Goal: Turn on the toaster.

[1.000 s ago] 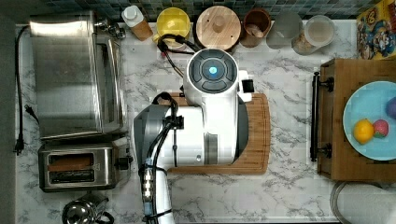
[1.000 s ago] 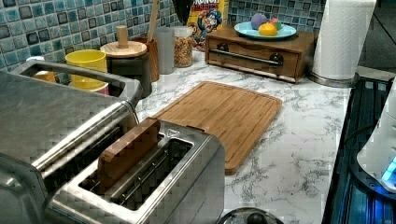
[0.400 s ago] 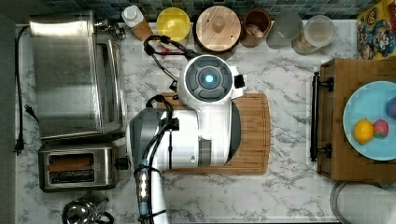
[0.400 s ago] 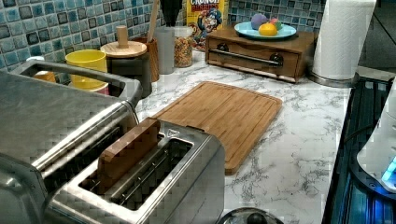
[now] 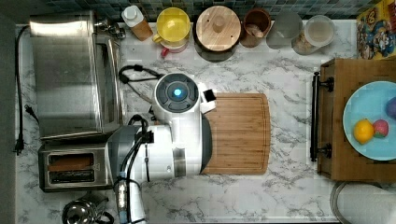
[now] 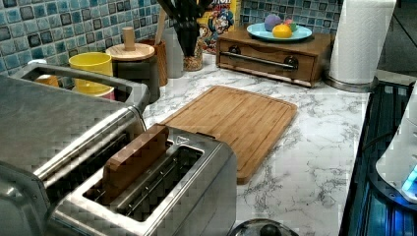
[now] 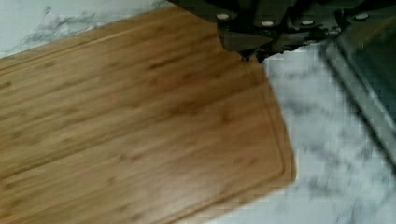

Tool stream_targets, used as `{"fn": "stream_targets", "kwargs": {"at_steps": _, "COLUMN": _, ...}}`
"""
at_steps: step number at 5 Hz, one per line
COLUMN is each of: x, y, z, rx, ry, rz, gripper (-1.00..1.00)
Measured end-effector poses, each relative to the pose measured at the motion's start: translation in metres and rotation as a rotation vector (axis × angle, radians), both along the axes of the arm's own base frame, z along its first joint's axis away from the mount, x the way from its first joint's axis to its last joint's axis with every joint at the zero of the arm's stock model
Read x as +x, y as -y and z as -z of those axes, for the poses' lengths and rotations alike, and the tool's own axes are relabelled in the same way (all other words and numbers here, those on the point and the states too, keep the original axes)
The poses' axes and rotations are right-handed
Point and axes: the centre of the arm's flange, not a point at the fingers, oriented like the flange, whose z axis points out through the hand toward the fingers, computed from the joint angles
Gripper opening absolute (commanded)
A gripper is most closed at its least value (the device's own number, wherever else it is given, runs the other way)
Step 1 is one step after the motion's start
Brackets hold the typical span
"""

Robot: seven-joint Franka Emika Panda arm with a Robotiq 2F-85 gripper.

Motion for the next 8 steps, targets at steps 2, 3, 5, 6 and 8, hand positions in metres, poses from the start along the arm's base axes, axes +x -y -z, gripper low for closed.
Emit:
{"fn": "stream_targets", "kwargs": {"at_steps": 2, "x": -0.061, "y": -0.057, "z": 0.027, "rx": -0.009, "ry": -0.049, "rz": -0.172, "gripper": -1.0}}
{"fn": "stream_targets", "kwargs": {"at_steps": 3, "x": -0.08, "y": -0.087, "z": 0.028, "rx": -0.016, "ry": -0.041, "rz": -0.271, "gripper": -1.0}}
{"fn": "stream_targets", "kwargs": {"at_steps": 5, "x": -0.101, "y": -0.129, "z": 0.012, "rx": -0.002, "ry": 0.052, "rz": -0.419, "gripper": -1.0}}
{"fn": "stream_targets", "kwargs": {"at_steps": 6, "x": -0.101, "y": -0.135, "z": 0.014, "rx": 0.0, "ry": 0.08, "rz": -0.428, "gripper": -1.0}}
{"fn": "stream_targets", "kwargs": {"at_steps": 8, "x": -0.097, "y": -0.135, "z": 0.024, "rx": 0.032, "ry": 0.126, "rz": -0.406, "gripper": -1.0}}
